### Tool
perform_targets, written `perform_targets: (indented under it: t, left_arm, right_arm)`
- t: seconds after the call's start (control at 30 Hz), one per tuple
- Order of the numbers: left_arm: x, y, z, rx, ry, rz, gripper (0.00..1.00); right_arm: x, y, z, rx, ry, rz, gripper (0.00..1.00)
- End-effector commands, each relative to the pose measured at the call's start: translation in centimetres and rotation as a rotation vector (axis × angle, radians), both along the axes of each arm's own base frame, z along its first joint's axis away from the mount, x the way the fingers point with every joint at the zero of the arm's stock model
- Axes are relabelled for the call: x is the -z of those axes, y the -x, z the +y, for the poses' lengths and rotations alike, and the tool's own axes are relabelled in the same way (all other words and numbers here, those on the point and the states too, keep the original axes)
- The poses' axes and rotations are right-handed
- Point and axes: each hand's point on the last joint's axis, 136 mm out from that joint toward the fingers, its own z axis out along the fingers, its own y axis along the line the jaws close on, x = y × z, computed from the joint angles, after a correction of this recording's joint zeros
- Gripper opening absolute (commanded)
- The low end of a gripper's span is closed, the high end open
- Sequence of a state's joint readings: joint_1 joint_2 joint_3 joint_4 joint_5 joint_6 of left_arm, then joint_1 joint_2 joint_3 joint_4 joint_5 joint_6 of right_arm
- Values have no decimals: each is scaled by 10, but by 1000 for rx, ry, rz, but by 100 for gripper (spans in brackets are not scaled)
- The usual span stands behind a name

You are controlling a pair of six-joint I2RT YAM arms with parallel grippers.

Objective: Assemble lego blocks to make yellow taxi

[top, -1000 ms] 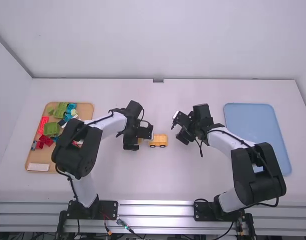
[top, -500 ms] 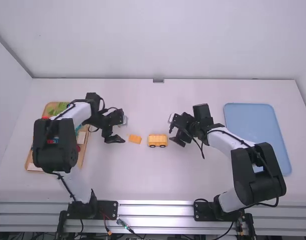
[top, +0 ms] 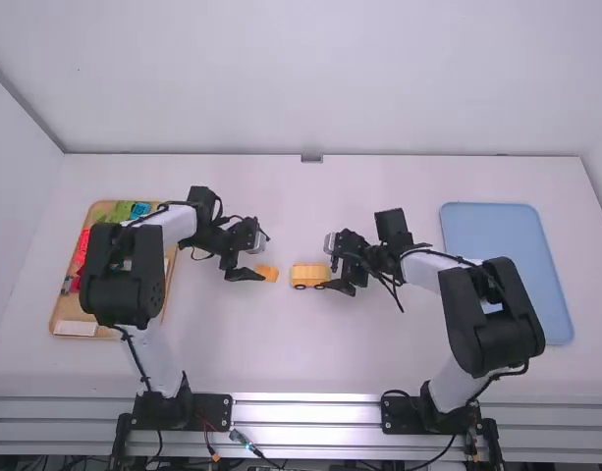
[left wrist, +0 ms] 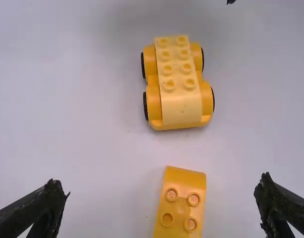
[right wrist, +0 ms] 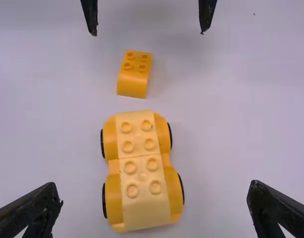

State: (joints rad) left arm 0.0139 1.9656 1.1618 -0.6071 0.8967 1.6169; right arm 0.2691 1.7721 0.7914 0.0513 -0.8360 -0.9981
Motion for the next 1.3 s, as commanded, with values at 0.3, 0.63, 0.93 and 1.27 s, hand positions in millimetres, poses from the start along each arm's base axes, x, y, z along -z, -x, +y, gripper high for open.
perform_targets:
  t: [0.3,0.63,0.93,1.27]
  left_arm:
    - [43,13,5,13,-31,93,99]
    - [57,18,7,11,-49,74,35]
    - [63,15,12,-34,-89,99,12]
    - [64,4,13,-66,-97,75,13]
  right_arm:
    - [5,7,2,-19,-24,37,99]
    - [3,4,3,-15,-30,25,99]
    - [3,5,3,-16,-30,25,99]
    - [9,4,-1,4,6,33,99]
